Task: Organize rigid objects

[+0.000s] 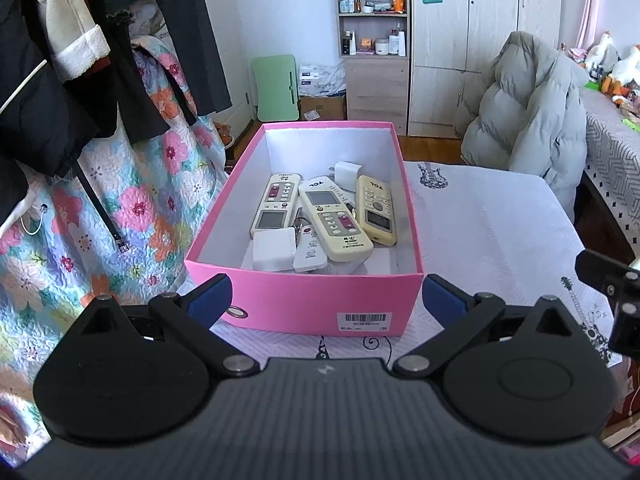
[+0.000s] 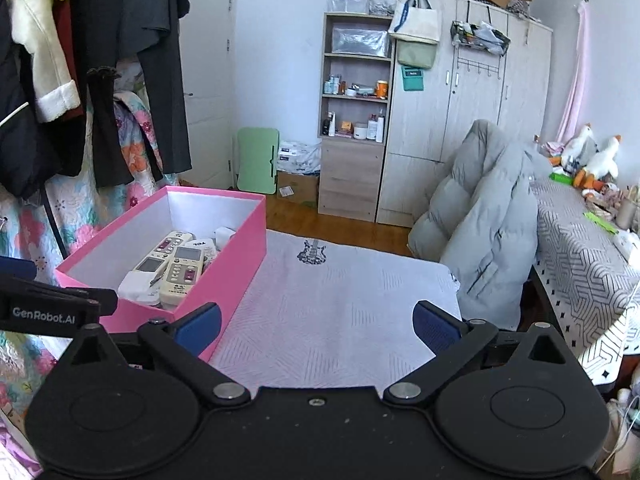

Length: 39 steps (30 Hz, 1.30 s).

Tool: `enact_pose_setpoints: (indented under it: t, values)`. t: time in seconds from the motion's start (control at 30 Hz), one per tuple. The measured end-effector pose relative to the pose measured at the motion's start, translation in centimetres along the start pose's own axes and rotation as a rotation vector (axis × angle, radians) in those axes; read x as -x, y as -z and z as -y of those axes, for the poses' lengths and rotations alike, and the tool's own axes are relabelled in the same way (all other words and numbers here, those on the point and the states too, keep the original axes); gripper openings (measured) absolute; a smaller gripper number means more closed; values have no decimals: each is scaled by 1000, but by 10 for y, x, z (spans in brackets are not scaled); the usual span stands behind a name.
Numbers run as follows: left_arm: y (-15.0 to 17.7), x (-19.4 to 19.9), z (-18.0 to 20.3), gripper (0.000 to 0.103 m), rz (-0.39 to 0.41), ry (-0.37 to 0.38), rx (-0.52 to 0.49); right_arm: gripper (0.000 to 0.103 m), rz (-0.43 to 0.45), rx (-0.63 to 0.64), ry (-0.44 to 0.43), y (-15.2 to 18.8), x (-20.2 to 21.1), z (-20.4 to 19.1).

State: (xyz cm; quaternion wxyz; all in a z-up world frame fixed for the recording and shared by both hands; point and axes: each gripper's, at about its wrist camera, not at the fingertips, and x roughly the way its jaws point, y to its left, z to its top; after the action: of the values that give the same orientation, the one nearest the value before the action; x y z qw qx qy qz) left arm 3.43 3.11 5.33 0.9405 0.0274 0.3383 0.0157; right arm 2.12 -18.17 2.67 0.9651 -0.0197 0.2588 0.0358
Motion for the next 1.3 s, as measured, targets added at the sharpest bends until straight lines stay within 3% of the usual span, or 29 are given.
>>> enact_pose_setpoints:
  t: [0.43, 1.3]
  values:
    - [6, -3, 5, 103, 10, -27, -22, 103, 32, -96, 46, 10, 1, 7]
    - [14, -6, 14, 103, 24, -9, -73, 103, 77, -118, 75, 19, 3, 11]
